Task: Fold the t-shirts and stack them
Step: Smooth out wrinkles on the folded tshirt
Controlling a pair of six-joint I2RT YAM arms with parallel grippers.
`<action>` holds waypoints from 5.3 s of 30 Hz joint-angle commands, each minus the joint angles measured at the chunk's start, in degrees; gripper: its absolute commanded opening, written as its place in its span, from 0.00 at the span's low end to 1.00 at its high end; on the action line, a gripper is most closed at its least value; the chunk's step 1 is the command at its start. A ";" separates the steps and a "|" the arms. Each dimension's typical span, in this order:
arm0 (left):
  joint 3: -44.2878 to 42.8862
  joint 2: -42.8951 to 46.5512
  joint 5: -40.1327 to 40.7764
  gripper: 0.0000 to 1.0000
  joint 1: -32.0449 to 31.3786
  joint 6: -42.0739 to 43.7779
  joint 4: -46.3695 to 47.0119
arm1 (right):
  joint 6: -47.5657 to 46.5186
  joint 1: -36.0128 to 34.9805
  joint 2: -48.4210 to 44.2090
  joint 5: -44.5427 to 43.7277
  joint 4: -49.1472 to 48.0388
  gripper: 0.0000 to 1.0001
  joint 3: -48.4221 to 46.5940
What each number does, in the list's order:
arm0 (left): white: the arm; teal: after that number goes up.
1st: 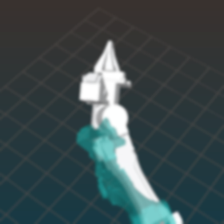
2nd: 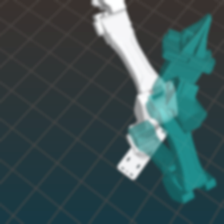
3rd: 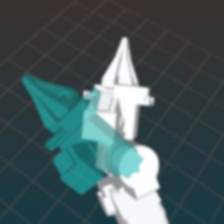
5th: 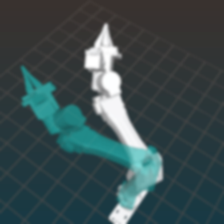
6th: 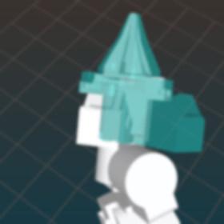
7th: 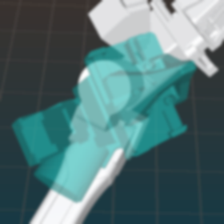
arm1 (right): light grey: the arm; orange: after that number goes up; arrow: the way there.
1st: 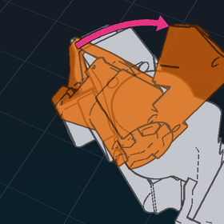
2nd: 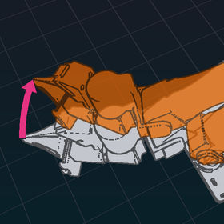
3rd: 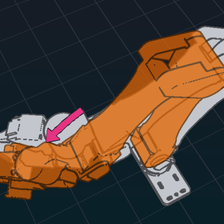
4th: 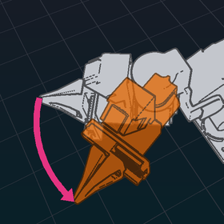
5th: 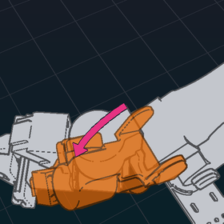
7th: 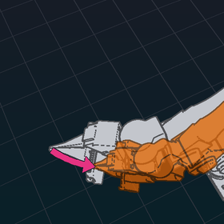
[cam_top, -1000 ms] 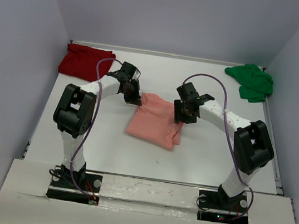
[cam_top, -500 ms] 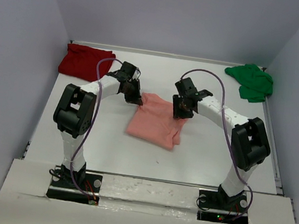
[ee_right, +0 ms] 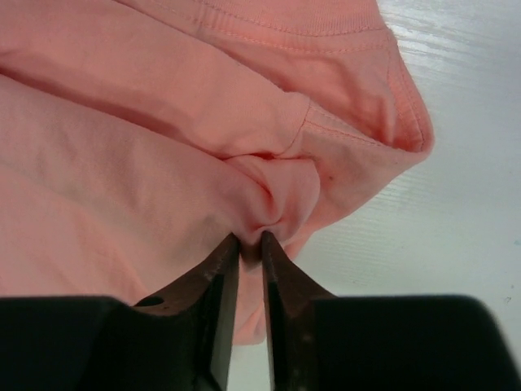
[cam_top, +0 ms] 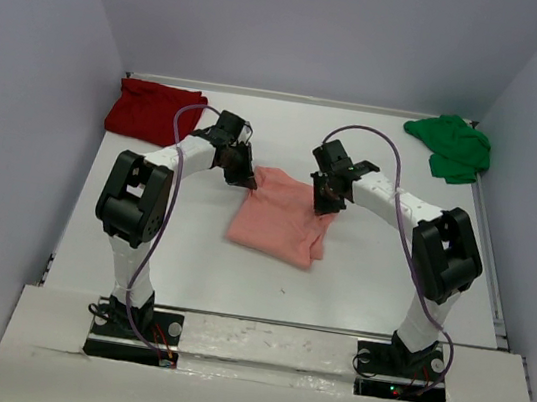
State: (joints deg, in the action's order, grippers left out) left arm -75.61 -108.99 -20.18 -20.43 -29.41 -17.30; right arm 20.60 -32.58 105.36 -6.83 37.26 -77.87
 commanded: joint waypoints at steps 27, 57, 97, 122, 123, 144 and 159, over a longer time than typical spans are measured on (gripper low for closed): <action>-11.66 9.23 6.56 0.00 -8.49 3.39 -8.80 | 3.74 -2.40 -9.12 -21.20 10.99 0.00 -4.13; -35.56 -14.32 5.60 0.00 -5.85 6.56 -13.20 | -2.40 1.64 8.01 -30.87 10.91 0.00 -18.19; -57.01 -34.36 1.73 0.00 0.38 0.67 -15.57 | -15.40 12.28 31.83 -15.77 13.63 0.00 -44.29; -52.88 -34.10 5.24 0.00 1.62 1.72 -14.96 | -16.91 17.90 40.62 -15.67 17.50 0.05 -55.81; -52.97 -34.18 5.24 0.00 1.70 1.72 -14.96 | -17.17 18.42 40.80 -15.58 17.59 0.13 -56.43; -49.10 -19.00 16.84 0.66 0.83 5.06 -15.04 | -19.11 18.95 26.58 -17.95 12.93 0.68 -49.05; -31.44 -6.06 8.07 0.15 -6.91 4.01 -6.70 | -12.87 15.61 10.49 -8.82 10.13 0.00 -30.10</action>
State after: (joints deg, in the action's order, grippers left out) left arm -111.92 -115.35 -6.20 -25.71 -25.17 -27.40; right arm 4.10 -15.46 120.62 -20.86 49.87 -115.77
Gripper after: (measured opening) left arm 0.386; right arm 0.133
